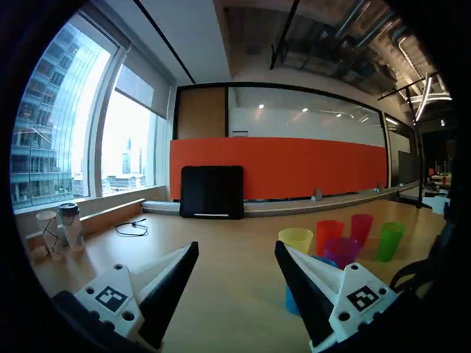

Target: Pour water

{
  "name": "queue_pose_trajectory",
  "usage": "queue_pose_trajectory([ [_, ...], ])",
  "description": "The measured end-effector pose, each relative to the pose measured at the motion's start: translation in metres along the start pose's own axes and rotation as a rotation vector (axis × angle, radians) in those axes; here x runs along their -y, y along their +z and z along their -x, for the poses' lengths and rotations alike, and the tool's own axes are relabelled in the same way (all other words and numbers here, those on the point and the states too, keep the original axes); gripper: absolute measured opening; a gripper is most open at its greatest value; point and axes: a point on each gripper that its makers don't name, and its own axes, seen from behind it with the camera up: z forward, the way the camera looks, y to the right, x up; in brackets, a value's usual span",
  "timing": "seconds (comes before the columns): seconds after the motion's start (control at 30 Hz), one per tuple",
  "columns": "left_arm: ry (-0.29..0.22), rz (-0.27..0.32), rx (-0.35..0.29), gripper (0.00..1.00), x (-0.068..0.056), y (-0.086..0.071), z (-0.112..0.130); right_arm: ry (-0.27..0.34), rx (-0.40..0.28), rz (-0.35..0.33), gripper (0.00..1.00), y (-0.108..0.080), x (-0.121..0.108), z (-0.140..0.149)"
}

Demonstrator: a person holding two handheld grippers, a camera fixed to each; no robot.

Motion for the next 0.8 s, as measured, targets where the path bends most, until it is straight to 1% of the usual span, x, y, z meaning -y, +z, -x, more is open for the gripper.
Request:
queue_pose_trajectory([
  [0.8,0.0,0.0,0.0,0.96,-0.0009,0.0001,0.0,0.0,0.0,0.0,1.0,0.0001,0.0002,-0.0002],
])
